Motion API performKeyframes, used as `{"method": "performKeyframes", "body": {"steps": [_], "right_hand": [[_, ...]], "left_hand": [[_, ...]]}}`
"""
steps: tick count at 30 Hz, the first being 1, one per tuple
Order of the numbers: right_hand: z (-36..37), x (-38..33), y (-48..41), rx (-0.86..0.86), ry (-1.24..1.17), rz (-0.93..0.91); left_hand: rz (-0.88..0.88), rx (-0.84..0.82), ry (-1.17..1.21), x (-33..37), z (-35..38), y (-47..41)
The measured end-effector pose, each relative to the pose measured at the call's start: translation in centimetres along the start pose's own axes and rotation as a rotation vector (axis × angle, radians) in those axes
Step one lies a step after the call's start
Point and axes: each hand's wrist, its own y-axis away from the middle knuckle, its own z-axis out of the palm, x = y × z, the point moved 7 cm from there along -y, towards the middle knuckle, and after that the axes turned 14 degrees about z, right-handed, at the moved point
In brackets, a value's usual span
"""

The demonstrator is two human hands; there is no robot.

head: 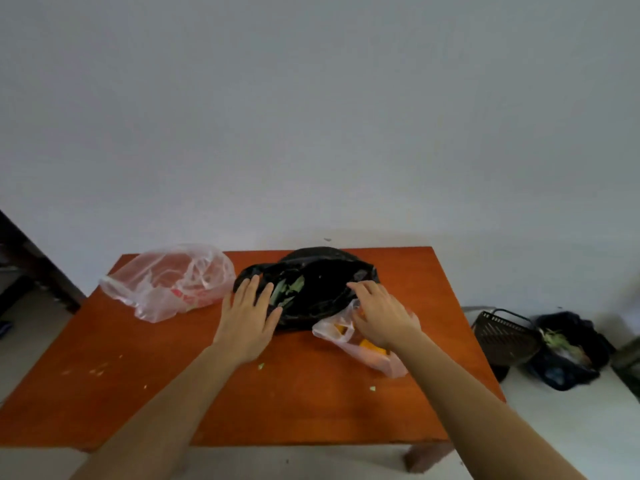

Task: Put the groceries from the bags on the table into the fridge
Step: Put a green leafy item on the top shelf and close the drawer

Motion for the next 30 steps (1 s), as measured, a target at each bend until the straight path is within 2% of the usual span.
{"method": "performKeyframes", "body": {"steps": [6,11,13,17,22,27,30], "right_hand": [[5.6,-3.9,-8.9,-0.142,0.008,0.053],[10.5,-5.9,-13.8,-0.259,0.000,0.047],[12.8,-6.6,-15.7,-0.320,-0.004,0.032],[17.6,-8.5,-18.9,-0.504,-0.055,0.036],[22.1,-11.2,-22.4,-0.645,-0.167,0.179],[25.9,-12.4,-23.6,-0.784,-0.200,0.396],[27.2,-12.8,-24.0,-0.818,-0.096,0.465]], "left_hand": [[0.117,-0.102,0.186,-5.9,4.9,-7.8],[0.174,-0.173,0.461,-8.1,10.8,-10.6],[0.131,-0.222,0.479,-9.3,13.3,-11.0],[-0.079,-0.408,0.403,-13.2,17.7,-10.7],[-0.273,-0.454,0.551,-16.5,20.6,-11.0],[-0.232,-0.458,0.636,-17.2,21.8,-11.9],[-0.178,-0.439,0.620,-17.5,22.8,-11.5]]}}
